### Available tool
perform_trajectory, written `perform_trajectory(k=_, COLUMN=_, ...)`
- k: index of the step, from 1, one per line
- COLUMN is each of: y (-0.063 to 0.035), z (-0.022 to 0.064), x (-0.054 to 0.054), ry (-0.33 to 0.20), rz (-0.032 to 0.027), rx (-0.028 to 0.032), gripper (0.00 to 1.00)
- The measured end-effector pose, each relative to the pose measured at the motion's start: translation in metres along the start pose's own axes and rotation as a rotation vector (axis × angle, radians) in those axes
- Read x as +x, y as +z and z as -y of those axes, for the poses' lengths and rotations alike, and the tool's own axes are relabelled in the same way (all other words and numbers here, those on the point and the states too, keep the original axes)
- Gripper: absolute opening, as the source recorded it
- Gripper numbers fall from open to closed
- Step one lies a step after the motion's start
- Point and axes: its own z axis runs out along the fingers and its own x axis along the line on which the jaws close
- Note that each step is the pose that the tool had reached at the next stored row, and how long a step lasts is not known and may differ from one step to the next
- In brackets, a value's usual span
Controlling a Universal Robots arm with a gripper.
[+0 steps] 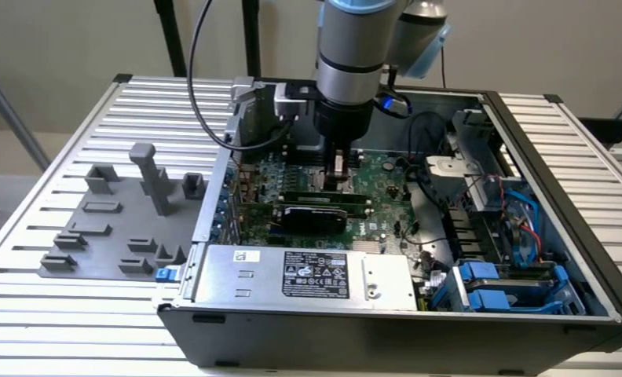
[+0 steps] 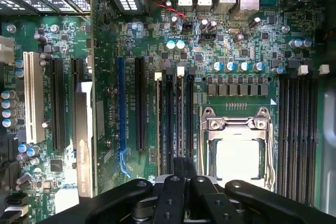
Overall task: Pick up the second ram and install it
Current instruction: 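Press down the second ram until it locks into place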
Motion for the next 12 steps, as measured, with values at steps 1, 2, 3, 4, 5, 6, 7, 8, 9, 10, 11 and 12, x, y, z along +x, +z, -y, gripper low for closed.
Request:
perform_trajectory(k=1, y=0.0013, z=-0.0001, x=0.0, ry=0.0, rz=0.0001, rx=0.0, gripper=0.0)
perform_trajectory(k=2, y=0.0026, z=-0.0003, x=-0.001, ry=0.0, rz=0.0002, rx=0.0, gripper=0.0)
perform_trajectory(k=3, y=0.0038, z=-0.0005, x=-0.002, ry=0.0, rz=0.0001, rx=0.0, gripper=0.0)
perform_trajectory(k=4, y=0.005, z=-0.0006, x=-0.002, ry=0.0, rz=0.0002, rx=0.0, gripper=0.0)
perform_trajectory(k=5, y=0.0062, z=-0.0006, x=-0.002, ry=0.0, rz=0.0001, rx=-0.0001, gripper=0.0)
perform_trajectory(k=6, y=0.0072, z=-0.0006, x=-0.002, ry=0.0, rz=0.0002, rx=0.0, gripper=0.0)
perform_trajectory(k=7, y=0.0081, z=-0.0006, x=-0.002, ry=0.0, rz=0.0002, rx=0.0, gripper=0.0)
perform_trajectory(k=8, y=0.009, z=-0.0006, x=-0.002, ry=0.0, rz=0.0003, rx=0.0, gripper=0.0)
perform_trajectory(k=9, y=0.0098, z=-0.0006, x=-0.002, ry=0.0, rz=0.0002, rx=0.0, gripper=0.0)
perform_trajectory(k=10, y=0.0108, z=-0.0006, x=-0.002, ry=0.0, rz=0.0002, rx=-0.0001, gripper=0.0)
perform_trajectory(k=11, y=0.012, z=-0.0006, x=-0.002, ry=0.0, rz=0.0001, rx=0.0, gripper=0.0)
perform_trajectory(k=12, y=0.0131, z=-0.0006, x=-0.002, ry=0.0, rz=-0.0007, rx=-0.0003, gripper=0.0)
